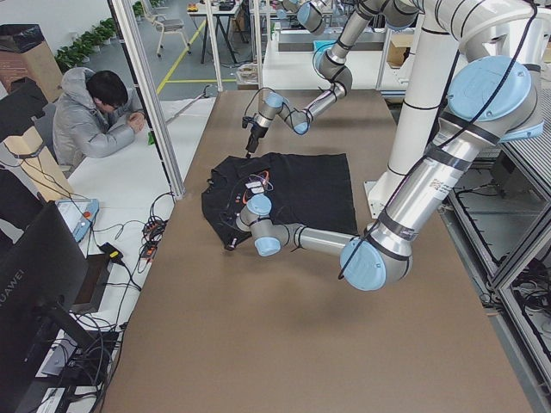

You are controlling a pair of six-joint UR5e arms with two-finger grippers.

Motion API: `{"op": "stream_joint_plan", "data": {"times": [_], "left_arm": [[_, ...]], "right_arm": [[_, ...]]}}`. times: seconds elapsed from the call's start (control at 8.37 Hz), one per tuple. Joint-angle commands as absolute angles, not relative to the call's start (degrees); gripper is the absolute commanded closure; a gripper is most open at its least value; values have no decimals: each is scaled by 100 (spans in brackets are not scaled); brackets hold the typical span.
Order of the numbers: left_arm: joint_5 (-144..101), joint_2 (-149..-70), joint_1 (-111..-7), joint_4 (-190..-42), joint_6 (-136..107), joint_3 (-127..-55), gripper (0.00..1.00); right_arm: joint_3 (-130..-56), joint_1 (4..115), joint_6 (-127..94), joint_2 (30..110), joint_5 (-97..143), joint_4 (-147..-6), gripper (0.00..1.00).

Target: Fold clothes

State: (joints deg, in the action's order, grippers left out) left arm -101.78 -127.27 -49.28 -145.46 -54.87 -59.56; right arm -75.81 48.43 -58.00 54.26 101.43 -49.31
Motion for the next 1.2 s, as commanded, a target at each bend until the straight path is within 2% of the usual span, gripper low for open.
{"op": "stream_joint_plan", "data": {"times": [0.0,0.6,0.84,0.96,1.08], "left_arm": [[-10178,-12727,-4904,-14546,-5484,-5950,46],[-10090,-12735,-4860,-14537,-5493,-5950,46],[-10090,-12735,-4852,-14537,-5484,-5950,50],[-10081,-12735,-4852,-14537,-5493,-5950,60],[-10081,-12735,-4852,-14537,-5493,-5950,76]], "right_arm": [[-7585,4843,-5801,5432,10143,-4931,6],[-7585,4843,-5792,5467,10143,-4931,6],[-7585,4843,-5792,5475,10143,-4931,6],[-7576,4843,-5792,5476,10143,-4939,6],[-7585,4843,-5792,5476,10143,-4931,6]]}}
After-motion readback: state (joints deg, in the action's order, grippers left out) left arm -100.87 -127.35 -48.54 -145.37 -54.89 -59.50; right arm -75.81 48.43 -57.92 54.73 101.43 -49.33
